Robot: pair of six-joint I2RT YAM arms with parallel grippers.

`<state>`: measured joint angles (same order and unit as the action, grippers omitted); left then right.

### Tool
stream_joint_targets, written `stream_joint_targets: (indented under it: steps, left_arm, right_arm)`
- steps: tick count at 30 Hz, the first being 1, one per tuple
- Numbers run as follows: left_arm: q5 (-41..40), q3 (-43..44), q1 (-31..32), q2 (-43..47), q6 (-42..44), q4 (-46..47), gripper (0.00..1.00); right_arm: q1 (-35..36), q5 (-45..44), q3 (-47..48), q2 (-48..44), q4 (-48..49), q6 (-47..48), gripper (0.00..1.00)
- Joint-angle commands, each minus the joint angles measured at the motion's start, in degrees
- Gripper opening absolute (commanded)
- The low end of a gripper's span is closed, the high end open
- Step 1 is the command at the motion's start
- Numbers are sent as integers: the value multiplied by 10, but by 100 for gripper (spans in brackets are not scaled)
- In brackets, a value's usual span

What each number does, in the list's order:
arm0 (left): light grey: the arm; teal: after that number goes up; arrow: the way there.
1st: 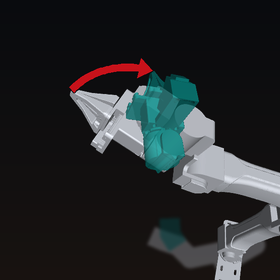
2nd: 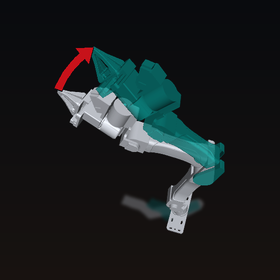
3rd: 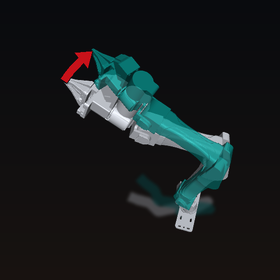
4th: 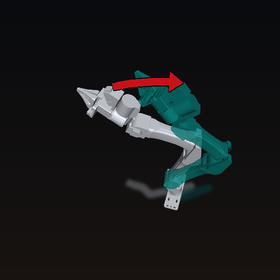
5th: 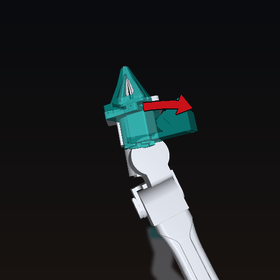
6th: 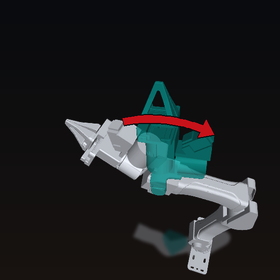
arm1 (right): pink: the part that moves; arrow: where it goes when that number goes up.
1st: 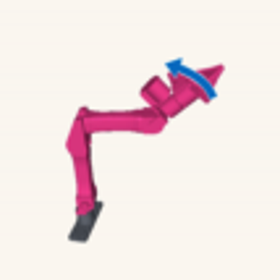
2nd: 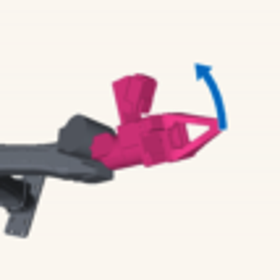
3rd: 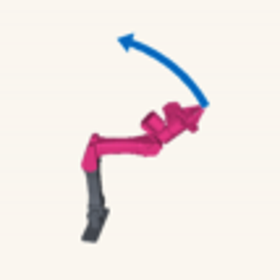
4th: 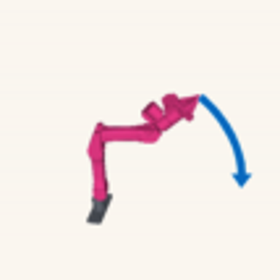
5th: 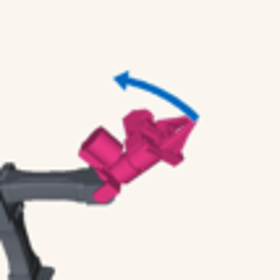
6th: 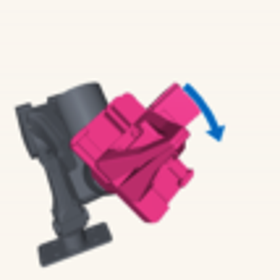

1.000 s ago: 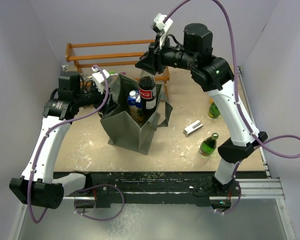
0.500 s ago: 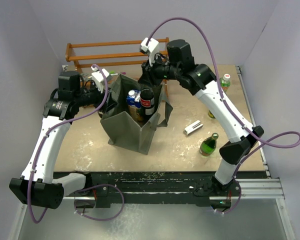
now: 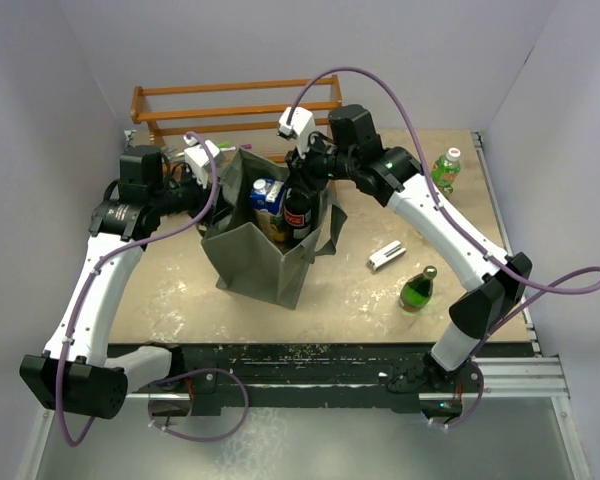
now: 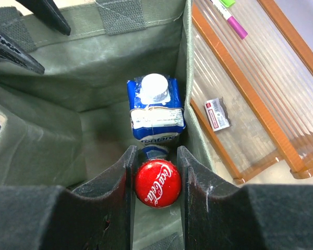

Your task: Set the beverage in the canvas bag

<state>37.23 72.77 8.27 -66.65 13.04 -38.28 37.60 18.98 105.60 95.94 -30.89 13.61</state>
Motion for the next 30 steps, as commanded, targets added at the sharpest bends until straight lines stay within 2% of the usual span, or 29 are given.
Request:
stream_joint_targets:
  steps: [1, 13, 27, 30]
  left_arm:
    - [1, -4, 1, 14, 3, 19, 50]
    - [22, -25, 1, 26, 11, 29, 47]
    - [38, -31, 1, 32, 16, 29, 48]
    - [36, -30, 1, 33, 19, 29, 49]
  right_arm:
    - [0, -16, 3, -46, 131, 51, 0]
    - [0, -48, -66, -30, 169, 91, 0]
    - [-17, -55, -123, -19, 176, 74, 0]
    - [-18, -47, -120, -24, 167, 77, 10]
